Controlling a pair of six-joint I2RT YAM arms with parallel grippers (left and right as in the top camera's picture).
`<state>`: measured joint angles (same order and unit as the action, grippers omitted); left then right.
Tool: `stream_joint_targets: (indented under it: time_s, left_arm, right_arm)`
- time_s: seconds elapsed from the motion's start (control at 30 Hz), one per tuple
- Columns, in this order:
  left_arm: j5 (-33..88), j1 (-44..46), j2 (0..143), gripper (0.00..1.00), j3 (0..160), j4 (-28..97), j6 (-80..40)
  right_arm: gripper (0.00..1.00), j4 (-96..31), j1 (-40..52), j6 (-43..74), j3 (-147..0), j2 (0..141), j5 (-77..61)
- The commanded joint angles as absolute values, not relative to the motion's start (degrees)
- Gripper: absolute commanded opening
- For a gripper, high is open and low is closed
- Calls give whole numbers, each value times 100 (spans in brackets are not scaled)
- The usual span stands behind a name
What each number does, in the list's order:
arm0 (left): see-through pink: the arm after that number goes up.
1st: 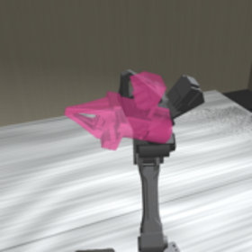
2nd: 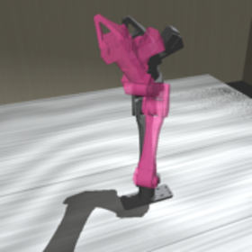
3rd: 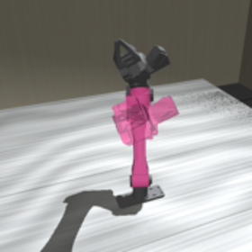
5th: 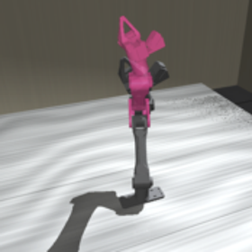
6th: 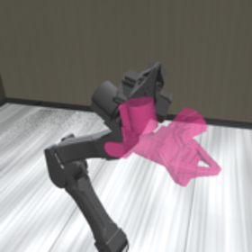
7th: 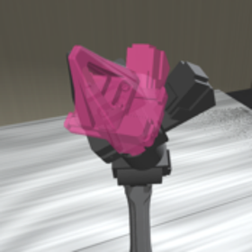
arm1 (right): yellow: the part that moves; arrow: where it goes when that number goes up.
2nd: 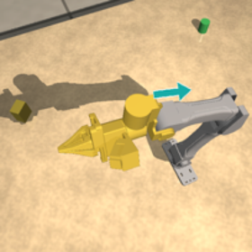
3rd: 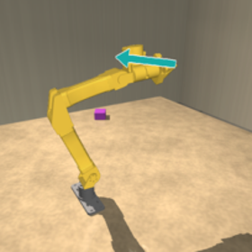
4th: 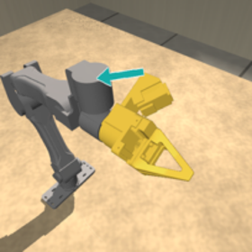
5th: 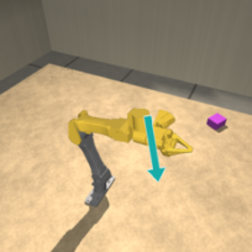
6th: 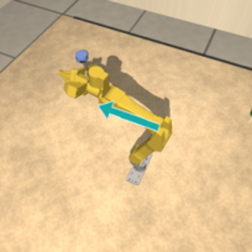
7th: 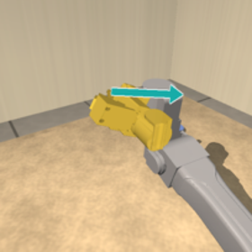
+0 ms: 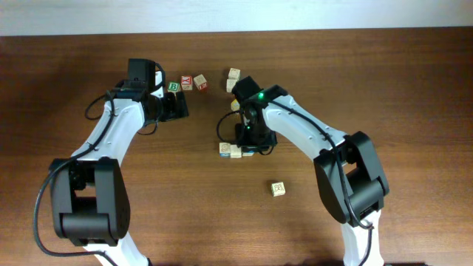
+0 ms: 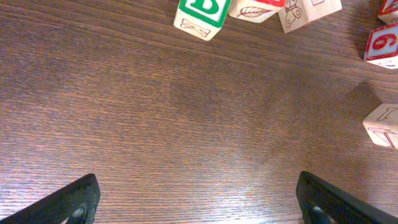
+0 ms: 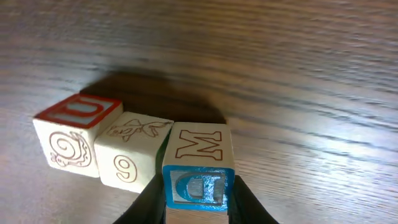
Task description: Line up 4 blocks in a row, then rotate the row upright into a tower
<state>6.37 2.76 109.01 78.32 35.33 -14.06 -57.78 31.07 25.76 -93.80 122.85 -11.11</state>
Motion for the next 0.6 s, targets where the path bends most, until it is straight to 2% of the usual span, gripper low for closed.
stream_joint_targets:
  time_s: [0.0, 0.03, 0.07, 0.1, 0.23, 0.4, 0.47, 0.5, 0.57]
  left_arm:
    - [615, 261, 10864, 99, 7900, 3524, -1361]
    - [615, 261, 10864, 99, 7900, 3524, -1361]
    - [615, 261, 10864, 99, 7900, 3524, -1361]
    - [615, 261, 10864, 99, 7900, 3524, -1361]
    - [615, 261, 10864, 99, 7900, 3524, -1361]
    - [615, 255, 10864, 99, 7900, 3524, -1361]
    - [615, 250, 10864, 99, 7900, 3524, -1361]
    - [615, 250, 10864, 99, 7900, 3524, -1361]
    - [615, 250, 10864, 99, 7900, 3524, -1361]
  right_arm:
    - [23, -5739, 3229, 2648, -9489, 12315, -1181]
    - [28, -5741, 3229, 2646, -9489, 12315, -1181]
    - [39, -5739, 3229, 2646, -9489, 12315, -1181]
    - [43, -5743, 3229, 2646, -9489, 12315, -1181]
    - [43, -6071, 3212, 2576, -9813, 12302, -1160]
    - [42, -8785, 3111, 1922, -11977, 12051, -1081]
    - [43, -9393, 3118, 2206, -12011, 11312, -443]
    - [47, -9518, 3116, 2475, -11889, 10733, 21]
    - [49, -9360, 3116, 2517, -11439, 10173, 71]
